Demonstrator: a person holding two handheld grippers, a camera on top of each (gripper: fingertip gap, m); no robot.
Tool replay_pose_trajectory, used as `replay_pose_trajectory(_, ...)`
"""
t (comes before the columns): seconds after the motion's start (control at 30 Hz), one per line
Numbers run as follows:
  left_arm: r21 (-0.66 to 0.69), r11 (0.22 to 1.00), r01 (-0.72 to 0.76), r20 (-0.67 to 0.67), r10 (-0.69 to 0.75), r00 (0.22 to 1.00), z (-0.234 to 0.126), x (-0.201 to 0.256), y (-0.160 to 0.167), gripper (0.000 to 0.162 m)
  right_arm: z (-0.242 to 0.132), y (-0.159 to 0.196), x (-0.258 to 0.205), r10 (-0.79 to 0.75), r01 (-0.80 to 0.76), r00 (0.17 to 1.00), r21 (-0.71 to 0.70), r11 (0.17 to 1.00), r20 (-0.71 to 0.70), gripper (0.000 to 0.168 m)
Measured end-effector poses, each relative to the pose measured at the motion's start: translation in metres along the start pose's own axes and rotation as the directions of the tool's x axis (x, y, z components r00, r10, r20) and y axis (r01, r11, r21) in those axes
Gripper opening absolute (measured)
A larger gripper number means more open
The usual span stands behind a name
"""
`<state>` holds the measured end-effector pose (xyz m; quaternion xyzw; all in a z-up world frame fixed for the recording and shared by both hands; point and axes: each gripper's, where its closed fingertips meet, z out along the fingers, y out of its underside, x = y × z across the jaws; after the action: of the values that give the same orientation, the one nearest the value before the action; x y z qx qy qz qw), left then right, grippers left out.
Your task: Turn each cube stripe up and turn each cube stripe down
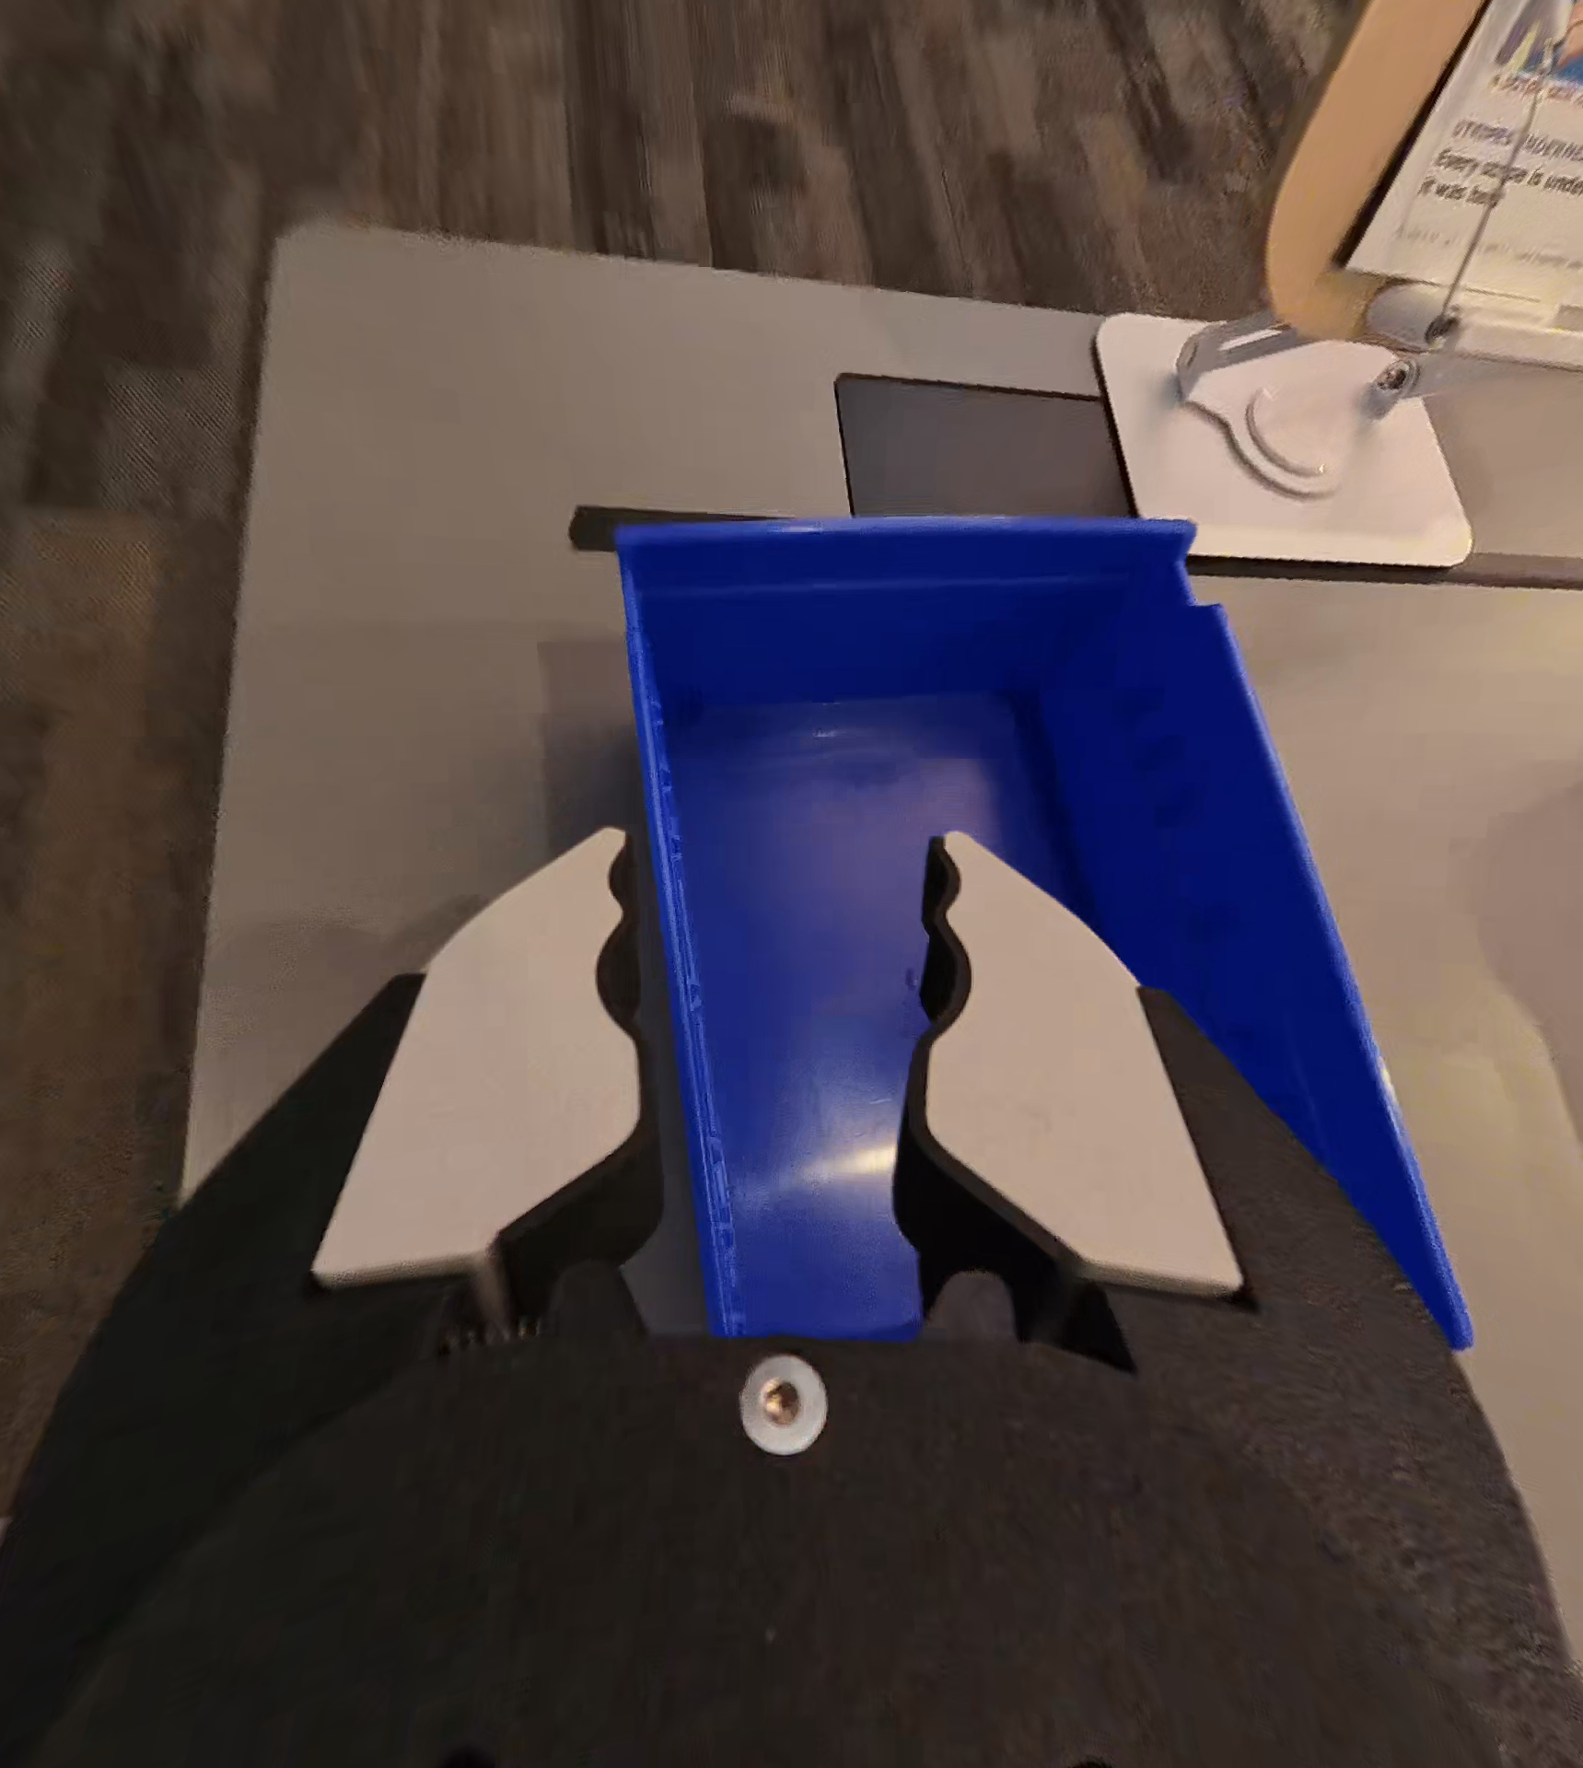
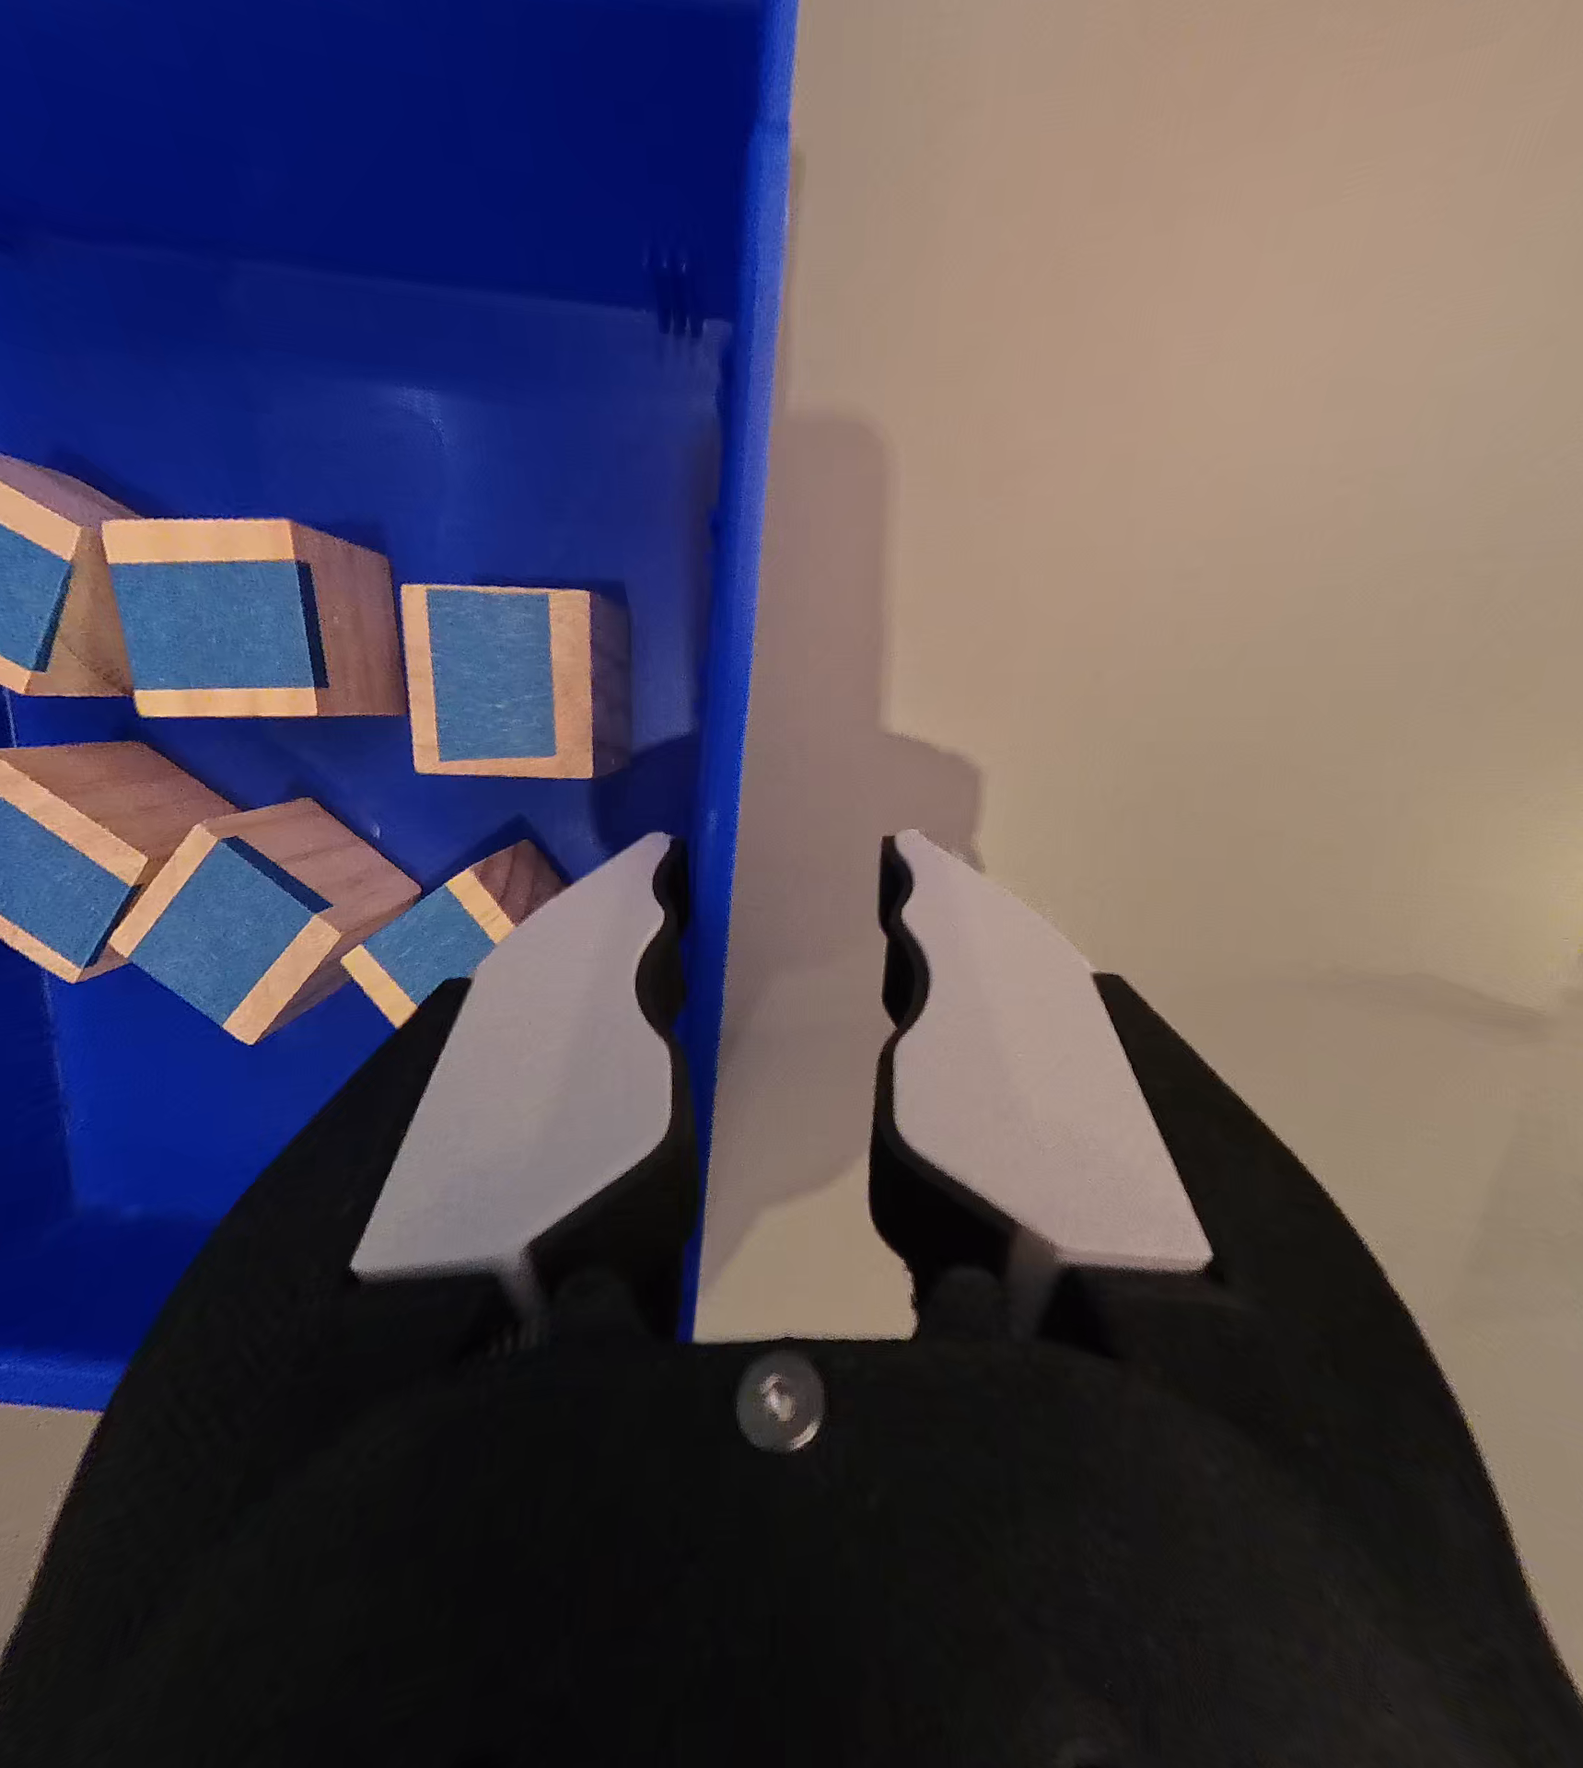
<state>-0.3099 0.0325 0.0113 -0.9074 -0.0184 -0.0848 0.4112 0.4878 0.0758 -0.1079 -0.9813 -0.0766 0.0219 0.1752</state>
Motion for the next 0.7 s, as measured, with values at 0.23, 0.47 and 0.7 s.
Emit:
replay_pose_trajectory(0.23, -0.243, 0.969, 0.044, 0.162, -0.004, 0.987, 0.033, -0.037, 0.04, 0.054, 0.013, 0.007, -0.006, -0.03, 0.03, 1.0, -0.077, 0.997, 0.007, 0.033)
replay_pose_trajectory(0.47, -0.479, 0.87, 0.112, 0.203, -0.014, 0.979, 0.054, -0.044, 0.085, 0.035, 0.017, 0.008, -0.012, -0.056, 0.057, 0.998, -0.103, 0.993, 0.017, 0.031)
replay_pose_trajectory(0.7, -0.602, 0.794, 0.086, 0.159, 0.013, 0.987, 0.066, -0.033, 0.106, 0.005, 0.018, 0.009, -0.018, -0.034, 0.04, 0.998, -0.123, 0.992, 0.049, 0.009)
